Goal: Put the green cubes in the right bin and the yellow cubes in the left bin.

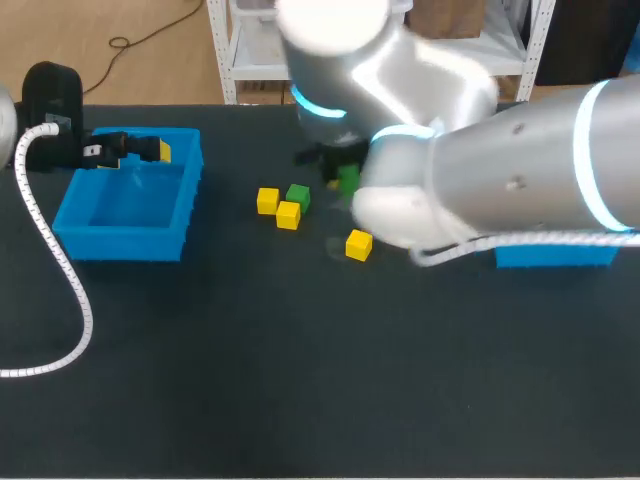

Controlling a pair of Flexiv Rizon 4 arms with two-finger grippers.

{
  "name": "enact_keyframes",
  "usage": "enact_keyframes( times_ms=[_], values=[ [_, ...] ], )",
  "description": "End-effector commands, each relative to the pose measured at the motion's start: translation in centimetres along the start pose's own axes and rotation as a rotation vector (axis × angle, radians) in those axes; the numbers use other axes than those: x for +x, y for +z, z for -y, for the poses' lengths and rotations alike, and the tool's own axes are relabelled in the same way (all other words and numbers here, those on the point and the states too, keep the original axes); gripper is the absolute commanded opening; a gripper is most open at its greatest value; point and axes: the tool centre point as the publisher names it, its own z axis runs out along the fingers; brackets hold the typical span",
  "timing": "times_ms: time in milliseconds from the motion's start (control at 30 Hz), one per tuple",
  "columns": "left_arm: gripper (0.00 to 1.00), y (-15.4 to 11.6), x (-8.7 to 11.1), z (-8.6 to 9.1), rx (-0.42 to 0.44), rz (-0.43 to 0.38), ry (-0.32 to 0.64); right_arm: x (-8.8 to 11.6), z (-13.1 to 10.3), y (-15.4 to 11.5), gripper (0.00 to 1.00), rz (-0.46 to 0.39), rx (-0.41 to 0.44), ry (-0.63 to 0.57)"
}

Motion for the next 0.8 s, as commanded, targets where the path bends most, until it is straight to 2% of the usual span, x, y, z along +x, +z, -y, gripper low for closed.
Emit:
enact_keyframes(
  times_ms=[33, 233, 400, 533, 633, 767, 800],
  values=[
    [1.0, 0.0, 0.1, -0.2, 0.009, 0.007, 0.002, -0.8, 6.7, -3.7, 0.0, 0.212, -0.016, 0.081],
    [1.0, 0.0, 0.1, -0.2, 0.009, 0.007, 0.002, -2.1, 13.9, -3.1, 0.0, 0.231, 0.08, 0.221],
    [1.0, 0.0, 0.1, -0.2, 0.009, 0.007, 0.002, -1.6, 19.8, -1.3, 0.0, 0.205, 0.181, 0.343],
    [1.0, 0.0, 0.1, -0.2, 0.009, 0.007, 0.002, -0.7, 23.9, -0.9, 0.0, 0.19, 0.224, 0.451],
    [1.0, 0.0, 0.1, -0.2, 0.009, 0.007, 0.002, 0.3, 26.3, -0.7, 0.0, 0.178, 0.249, 0.51],
    [1.0, 0.0, 0.1, -0.2, 0.009, 0.007, 0.002, 1.5, 27.7, -0.3, 0.0, 0.153, 0.261, 0.536],
    [1.0, 0.0, 0.1, -0.2, 0.009, 0.007, 0.002, 1.7, 27.8, -0.1, 0.09, 0.141, 0.259, 0.532]
  ],
)
